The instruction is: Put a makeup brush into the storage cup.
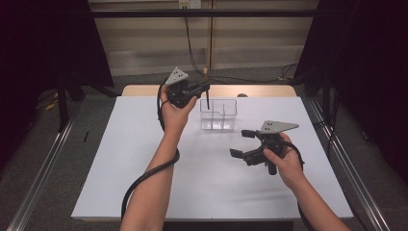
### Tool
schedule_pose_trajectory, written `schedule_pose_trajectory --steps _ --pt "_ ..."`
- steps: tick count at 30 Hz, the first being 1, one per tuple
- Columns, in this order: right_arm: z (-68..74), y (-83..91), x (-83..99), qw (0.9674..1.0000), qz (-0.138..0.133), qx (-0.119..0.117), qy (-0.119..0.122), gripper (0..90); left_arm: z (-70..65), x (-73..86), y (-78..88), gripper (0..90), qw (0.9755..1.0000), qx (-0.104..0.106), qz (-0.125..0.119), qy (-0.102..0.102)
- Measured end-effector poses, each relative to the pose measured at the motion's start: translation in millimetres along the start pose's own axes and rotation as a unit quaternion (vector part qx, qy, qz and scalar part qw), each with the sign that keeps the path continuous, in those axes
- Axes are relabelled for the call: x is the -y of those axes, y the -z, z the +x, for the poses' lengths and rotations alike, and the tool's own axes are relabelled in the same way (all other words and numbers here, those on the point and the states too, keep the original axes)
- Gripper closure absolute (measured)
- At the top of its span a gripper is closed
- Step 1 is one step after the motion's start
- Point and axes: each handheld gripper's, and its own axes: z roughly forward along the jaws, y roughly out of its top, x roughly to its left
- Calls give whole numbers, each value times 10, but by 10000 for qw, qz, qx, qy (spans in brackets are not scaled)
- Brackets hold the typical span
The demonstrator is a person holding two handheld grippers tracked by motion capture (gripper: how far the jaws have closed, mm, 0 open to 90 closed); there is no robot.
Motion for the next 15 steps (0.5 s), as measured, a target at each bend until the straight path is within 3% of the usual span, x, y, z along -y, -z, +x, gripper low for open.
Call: schedule_pose_trajectory --steps 15 --pt "-6 71 38 10000 -26 34 -16 71 27 55 -58 836 9999 -117 72 -35"
